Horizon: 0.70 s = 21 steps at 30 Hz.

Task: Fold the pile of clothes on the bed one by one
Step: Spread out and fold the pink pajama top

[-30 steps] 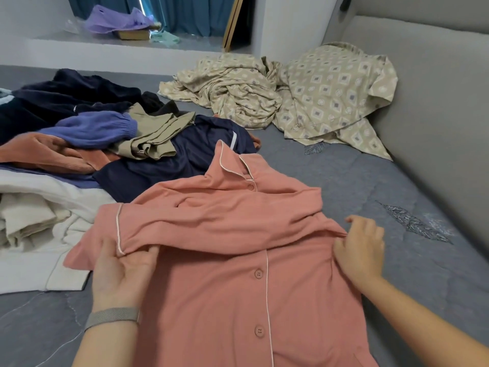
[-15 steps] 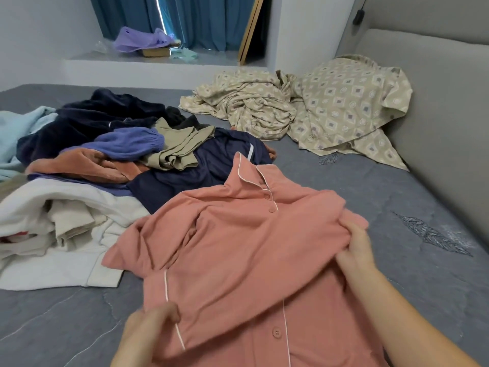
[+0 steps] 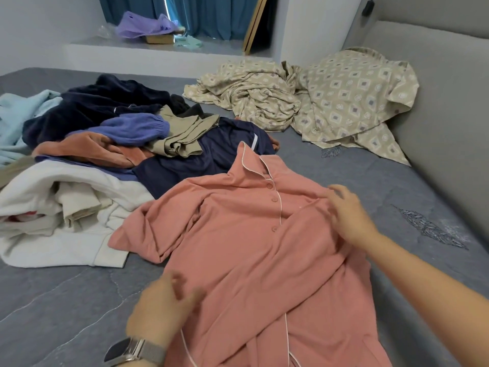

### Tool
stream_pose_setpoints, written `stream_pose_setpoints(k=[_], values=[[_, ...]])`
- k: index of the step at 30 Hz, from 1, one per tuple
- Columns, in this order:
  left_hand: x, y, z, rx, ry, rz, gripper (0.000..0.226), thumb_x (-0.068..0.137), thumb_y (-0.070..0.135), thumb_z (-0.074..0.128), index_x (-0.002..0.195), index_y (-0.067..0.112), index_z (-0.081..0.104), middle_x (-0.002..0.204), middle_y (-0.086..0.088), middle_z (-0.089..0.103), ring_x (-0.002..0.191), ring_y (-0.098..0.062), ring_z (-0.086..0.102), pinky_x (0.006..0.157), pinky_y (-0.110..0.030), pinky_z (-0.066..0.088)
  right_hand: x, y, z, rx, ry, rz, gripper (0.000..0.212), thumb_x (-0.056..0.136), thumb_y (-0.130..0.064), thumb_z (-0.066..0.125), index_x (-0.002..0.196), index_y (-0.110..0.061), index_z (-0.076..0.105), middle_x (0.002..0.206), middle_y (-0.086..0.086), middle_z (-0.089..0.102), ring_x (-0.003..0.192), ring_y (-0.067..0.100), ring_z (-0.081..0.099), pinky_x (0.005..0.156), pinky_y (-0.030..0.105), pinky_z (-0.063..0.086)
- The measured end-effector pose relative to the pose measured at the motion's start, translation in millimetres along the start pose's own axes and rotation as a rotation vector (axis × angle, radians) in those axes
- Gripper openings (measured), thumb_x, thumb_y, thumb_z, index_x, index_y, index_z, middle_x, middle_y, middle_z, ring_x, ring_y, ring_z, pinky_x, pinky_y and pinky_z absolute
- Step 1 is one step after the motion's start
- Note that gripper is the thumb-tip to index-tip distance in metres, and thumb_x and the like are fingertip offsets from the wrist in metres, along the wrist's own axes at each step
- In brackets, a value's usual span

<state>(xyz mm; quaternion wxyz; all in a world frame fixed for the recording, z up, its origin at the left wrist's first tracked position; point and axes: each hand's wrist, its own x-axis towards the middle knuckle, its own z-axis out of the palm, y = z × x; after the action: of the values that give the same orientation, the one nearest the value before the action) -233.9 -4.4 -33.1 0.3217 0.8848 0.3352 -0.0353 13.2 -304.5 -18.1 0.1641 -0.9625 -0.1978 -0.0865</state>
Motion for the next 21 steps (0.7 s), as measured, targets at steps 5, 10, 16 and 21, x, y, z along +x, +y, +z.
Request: stream_pose_setpoints(k=[5,10,16,21], values=[[4,-5,7,0.246,-0.295,0.117,0.046,0.062,0.061,0.07,0.093,0.041,0.042,0.104,0.009,0.044,0.106,-0.012,0.048,0.096,-0.025,0.042,40,-5,3,-0.411,-0.448,0.087,0.049,0.097,-0.021,0.043,0.142,-0.039,0.034,0.147,0.0,0.037,0.122,0.029,0.053,0.094,0.041,0.045],[20,-18,-4,0.207,-0.312,0.113,0.036,0.08,0.035,0.067,0.06,0.023,0.041,0.071,0.008,0.05,0.071,-0.007,0.049,0.069,-0.019,0.043,48,-7,6,-0.322,-0.251,0.126,0.006,0.097,-0.021,0.037,0.101,-0.021,0.042,0.119,0.01,0.053,0.101,0.035,0.057,0.074,0.038,0.039],[22,-30,-12,0.29,-0.305,-0.071,0.032,0.087,0.031,0.059,0.064,0.019,0.04,0.078,0.003,0.057,0.088,-0.019,0.06,0.07,-0.025,0.041,47,-32,42,0.082,0.012,0.136,0.037,0.091,-0.013,0.05,0.128,-0.013,0.042,0.132,0.015,0.042,0.116,0.038,0.047,0.089,0.049,0.043],[11,-15,-1,0.292,-0.127,-0.177,0.054,0.08,0.05,0.061,0.113,0.012,0.041,0.125,-0.012,0.045,0.12,-0.032,0.049,0.095,-0.037,0.043,3,-57,71,-0.107,-0.202,0.174,0.06,0.1,-0.042,0.033,0.151,-0.015,0.019,0.158,0.014,0.017,0.144,0.035,0.017,0.117,0.049,0.013]])
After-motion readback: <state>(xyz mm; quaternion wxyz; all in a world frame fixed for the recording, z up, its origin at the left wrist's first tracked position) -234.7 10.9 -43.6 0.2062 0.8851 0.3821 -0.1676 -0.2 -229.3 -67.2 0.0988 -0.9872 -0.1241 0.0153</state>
